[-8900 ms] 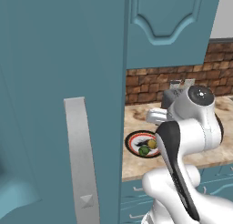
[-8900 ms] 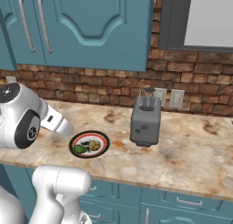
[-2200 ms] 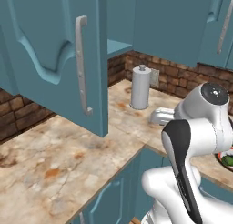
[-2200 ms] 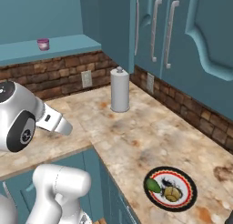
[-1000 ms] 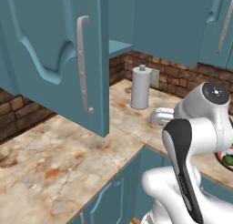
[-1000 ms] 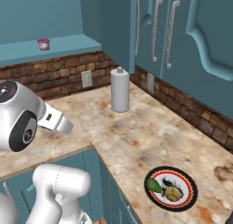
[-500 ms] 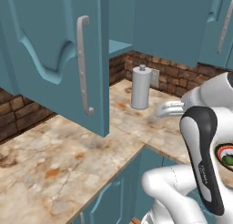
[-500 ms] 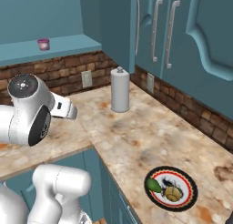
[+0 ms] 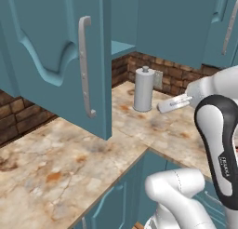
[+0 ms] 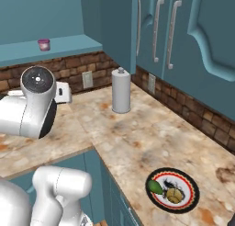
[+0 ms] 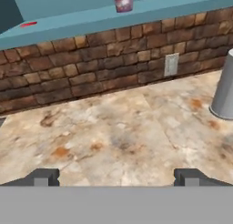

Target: Pick the avocado and bread from the counter and place them on the plate. Then pick the jam from the cabinet and place it next to the plate. Lastly close the cabinet door.

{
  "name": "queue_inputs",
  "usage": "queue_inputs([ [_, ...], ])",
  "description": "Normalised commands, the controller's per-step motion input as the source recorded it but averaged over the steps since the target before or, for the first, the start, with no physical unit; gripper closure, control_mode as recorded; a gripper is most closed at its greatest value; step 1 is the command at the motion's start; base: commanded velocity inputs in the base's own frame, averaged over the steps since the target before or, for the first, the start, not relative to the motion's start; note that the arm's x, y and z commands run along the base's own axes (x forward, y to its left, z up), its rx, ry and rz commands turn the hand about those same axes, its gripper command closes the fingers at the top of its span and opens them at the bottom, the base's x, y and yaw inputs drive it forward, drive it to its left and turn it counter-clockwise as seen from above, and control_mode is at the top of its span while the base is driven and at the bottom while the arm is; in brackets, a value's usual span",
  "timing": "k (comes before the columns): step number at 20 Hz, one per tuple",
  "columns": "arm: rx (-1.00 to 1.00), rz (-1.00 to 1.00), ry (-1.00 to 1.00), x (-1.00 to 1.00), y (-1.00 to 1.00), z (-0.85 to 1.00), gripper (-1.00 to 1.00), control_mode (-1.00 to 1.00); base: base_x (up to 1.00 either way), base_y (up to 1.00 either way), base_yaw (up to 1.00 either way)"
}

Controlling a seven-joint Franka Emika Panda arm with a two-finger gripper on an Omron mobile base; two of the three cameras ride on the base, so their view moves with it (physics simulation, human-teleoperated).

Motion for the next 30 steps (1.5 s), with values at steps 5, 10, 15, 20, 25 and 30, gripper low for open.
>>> queue_inputs([
  [5,-0.06,0.16,-0.14,0.00,0.36,0.44,-1.00,-1.00,0.00,0.00,0.00],
  [10,-0.08,0.08,-0.05,0.09,0.27,0.47,-1.00,-1.00,0.00,0.00,0.00],
  [15,-0.02,0.07,-0.07,0.22,0.22,0.37,-1.00,-1.00,0.00,0.00,0.00],
  [20,0.00,0.05,-0.02,0.30,0.16,0.27,-1.00,-1.00,0.00,0.00,0.00],
  [25,0.00,0.02,-0.02,0.29,0.23,0.10,-1.00,-1.00,0.00,0.00,0.00],
  [30,-0.01,0.00,-0.01,0.22,0.15,0.20,-1.00,-1.00,0.00,0.00,0.00],
])
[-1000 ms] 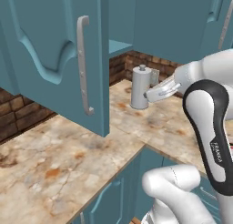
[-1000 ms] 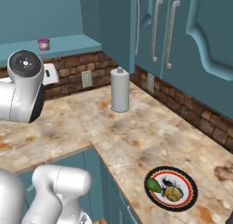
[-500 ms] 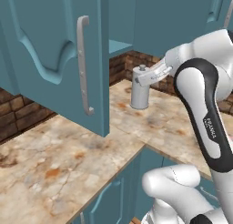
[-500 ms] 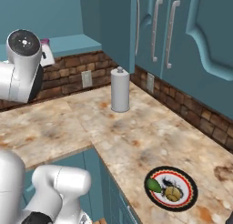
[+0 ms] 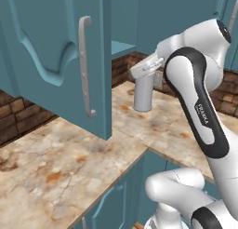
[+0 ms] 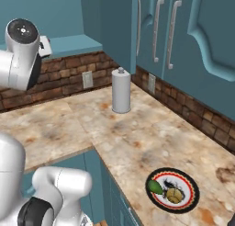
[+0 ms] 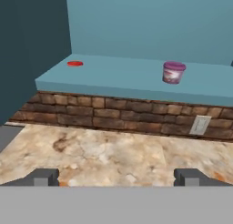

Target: Pick the avocado and bread from the counter and place them on the plate. Then pick the jam from the cabinet and place it next to the plate. Lastly close the cabinet door.

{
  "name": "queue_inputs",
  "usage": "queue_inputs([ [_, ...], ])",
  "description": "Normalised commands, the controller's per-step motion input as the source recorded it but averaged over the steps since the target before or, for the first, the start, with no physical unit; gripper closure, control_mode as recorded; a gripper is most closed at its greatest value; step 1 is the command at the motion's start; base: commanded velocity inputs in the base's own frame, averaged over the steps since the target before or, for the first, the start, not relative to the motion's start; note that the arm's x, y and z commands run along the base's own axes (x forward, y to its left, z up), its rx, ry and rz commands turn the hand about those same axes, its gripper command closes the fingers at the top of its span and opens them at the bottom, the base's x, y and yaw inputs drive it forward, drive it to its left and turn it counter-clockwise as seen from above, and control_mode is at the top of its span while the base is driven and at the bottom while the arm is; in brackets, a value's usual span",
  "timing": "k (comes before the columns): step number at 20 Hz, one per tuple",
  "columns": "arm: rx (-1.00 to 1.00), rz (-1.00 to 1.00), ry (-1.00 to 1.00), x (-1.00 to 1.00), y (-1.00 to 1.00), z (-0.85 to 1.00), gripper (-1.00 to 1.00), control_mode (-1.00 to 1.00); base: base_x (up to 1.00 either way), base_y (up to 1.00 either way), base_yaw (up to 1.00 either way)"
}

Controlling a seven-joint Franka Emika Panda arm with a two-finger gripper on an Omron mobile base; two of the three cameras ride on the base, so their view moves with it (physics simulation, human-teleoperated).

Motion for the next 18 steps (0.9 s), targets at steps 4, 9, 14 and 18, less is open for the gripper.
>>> queue_inputs([
  [4,0.00,0.00,0.00,0.14,0.14,0.31,-1.00,-1.00,0.00,0.00,0.00],
  [9,0.00,0.00,0.00,0.20,0.14,0.02,-1.00,-1.00,0.00,0.00,0.00],
  [14,0.00,0.00,0.01,0.27,0.00,0.00,-1.00,-1.00,0.00,0.00,0.00],
  [18,0.00,0.00,0.00,0.27,0.00,-0.01,-1.00,-1.00,0.00,0.00,0.00],
])
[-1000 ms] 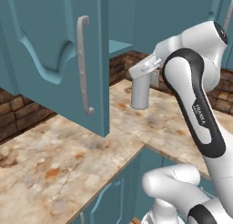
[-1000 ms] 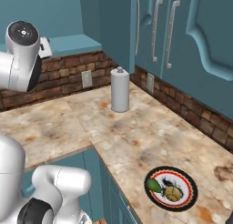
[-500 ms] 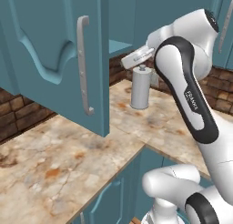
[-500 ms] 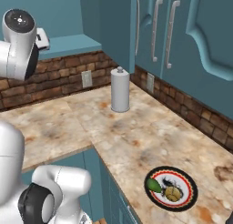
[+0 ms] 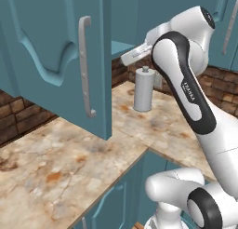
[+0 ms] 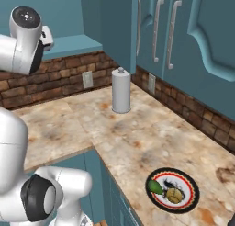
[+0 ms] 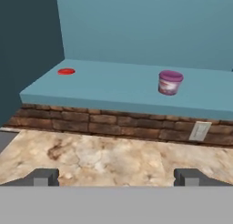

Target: Pick the avocado and bread from the counter and place them on the plate. Then pick the jam from the cabinet and place it next to the plate. Lastly close the cabinet door.

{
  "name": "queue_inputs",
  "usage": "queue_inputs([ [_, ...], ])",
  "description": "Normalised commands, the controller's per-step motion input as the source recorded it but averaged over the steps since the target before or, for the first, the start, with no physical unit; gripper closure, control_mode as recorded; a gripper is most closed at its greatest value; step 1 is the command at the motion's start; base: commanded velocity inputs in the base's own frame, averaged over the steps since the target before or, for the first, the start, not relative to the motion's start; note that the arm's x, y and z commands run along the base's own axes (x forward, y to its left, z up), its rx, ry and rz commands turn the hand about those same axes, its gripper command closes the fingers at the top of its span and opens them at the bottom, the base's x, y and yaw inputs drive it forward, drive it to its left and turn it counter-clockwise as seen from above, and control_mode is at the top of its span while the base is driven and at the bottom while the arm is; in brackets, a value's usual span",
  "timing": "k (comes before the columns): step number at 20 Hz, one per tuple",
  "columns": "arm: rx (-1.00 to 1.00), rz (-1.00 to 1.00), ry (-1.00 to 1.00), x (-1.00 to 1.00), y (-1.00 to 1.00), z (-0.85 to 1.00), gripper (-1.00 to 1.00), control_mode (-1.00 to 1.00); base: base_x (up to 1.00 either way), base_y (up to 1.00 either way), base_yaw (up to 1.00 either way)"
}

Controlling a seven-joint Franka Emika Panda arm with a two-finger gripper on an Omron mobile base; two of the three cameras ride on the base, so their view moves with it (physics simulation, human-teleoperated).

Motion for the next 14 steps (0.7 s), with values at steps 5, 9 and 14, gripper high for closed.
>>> queue_inputs([
  [5,0.00,0.00,0.01,0.34,0.15,-0.07,-1.00,-1.00,0.00,0.00,0.00],
  [9,0.00,0.00,0.03,0.37,0.14,-0.04,-1.00,-1.00,0.00,0.00,0.00],
  [14,0.00,0.00,0.02,0.31,0.03,0.00,-1.00,-1.00,0.00,0.00,0.00],
])
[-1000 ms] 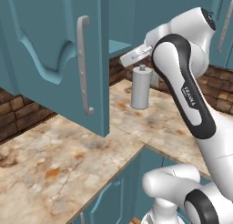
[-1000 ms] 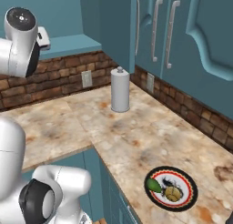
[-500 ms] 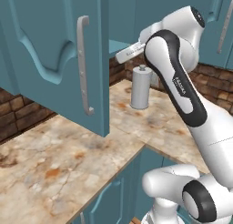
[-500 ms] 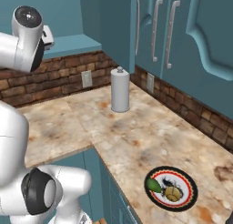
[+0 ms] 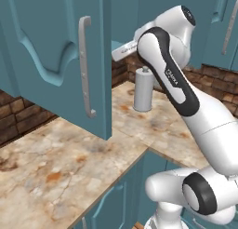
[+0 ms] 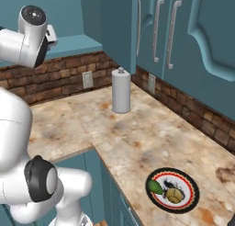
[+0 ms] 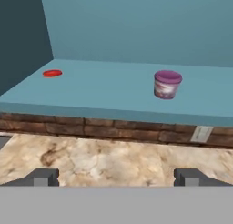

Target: Pick the avocado and bread from the counter and place them on the plate. Then pick the jam from the cabinet and place it next to the plate. Lastly close the cabinet door.

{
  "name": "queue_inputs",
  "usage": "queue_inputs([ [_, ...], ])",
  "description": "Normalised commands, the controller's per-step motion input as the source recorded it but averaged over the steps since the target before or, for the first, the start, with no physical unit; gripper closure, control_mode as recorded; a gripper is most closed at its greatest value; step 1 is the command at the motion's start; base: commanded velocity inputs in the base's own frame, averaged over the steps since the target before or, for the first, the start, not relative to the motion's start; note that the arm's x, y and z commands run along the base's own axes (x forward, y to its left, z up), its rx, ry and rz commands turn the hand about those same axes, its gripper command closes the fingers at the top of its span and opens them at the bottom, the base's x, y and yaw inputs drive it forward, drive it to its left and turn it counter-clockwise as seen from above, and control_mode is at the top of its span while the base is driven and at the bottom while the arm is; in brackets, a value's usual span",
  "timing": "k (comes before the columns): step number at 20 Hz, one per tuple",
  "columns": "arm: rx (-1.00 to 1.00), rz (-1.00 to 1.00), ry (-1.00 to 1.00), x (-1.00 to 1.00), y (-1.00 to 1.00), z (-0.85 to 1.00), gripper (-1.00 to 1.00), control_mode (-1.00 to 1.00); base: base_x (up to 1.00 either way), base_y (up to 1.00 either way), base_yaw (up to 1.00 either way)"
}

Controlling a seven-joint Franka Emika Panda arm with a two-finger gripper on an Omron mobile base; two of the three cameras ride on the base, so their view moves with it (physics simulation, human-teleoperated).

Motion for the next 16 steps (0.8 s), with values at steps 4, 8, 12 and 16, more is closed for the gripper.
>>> queue_inputs([
  [4,0.00,0.00,0.00,0.31,0.03,0.00,-1.00,-1.00,0.00,0.00,0.00],
  [8,0.00,0.00,0.01,0.34,0.11,-0.06,-1.00,-1.00,0.00,0.00,0.00],
  [12,0.00,0.00,0.01,0.33,0.15,-0.13,-1.00,-1.00,0.00,0.00,0.00],
  [16,0.00,0.00,0.00,0.38,0.14,-0.15,-1.00,-1.00,0.00,0.00,0.00],
])
